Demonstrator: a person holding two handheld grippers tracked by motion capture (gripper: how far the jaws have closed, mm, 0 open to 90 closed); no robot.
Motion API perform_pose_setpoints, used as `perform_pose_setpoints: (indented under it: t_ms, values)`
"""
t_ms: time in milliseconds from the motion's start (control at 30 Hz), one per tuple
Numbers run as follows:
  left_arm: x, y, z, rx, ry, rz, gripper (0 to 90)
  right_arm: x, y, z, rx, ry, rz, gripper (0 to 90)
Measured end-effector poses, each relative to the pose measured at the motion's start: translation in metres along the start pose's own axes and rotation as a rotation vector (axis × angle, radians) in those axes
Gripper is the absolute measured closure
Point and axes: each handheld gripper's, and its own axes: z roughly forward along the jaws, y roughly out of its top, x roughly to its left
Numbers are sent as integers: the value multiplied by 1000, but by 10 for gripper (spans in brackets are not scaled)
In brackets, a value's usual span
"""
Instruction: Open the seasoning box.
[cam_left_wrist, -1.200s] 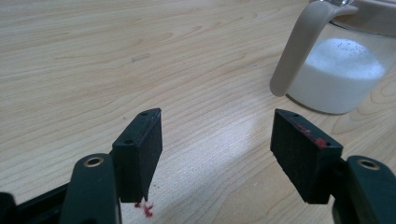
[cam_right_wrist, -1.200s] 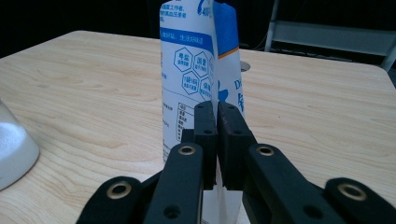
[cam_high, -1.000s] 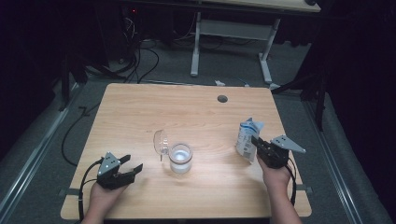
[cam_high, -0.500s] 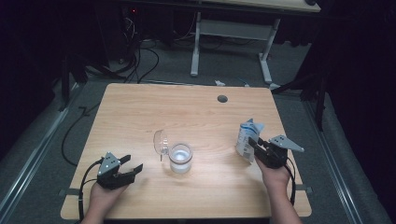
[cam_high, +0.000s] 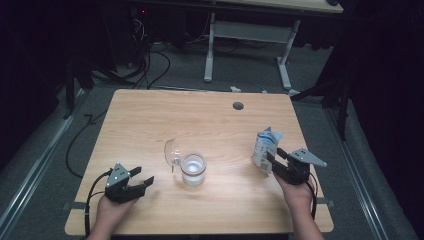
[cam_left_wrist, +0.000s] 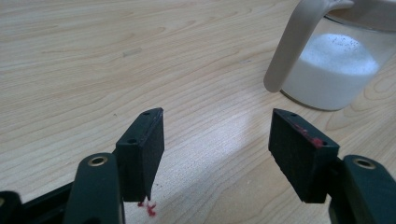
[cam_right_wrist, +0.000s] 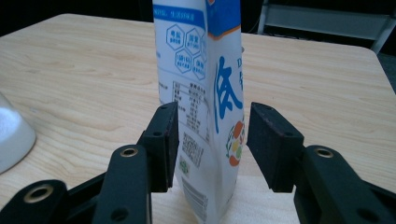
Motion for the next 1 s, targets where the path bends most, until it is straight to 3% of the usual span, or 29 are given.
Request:
perform_pose_setpoints:
  t_ms: [233,667,833,1000]
  values:
    - [1,1,-1,-5,5,-17,360,4,-7,-6,19,-4,-16,532]
    - [-2,1,1,3,6,-5,374,16,-23,-26,11,8,-23,529]
    - [-3,1,2,0,3,-11,380,30,-27,-33,9,30,-54,541]
    - [-3,1,2,-1,2,-15,382,43,-29,-30,22,61,-83,544]
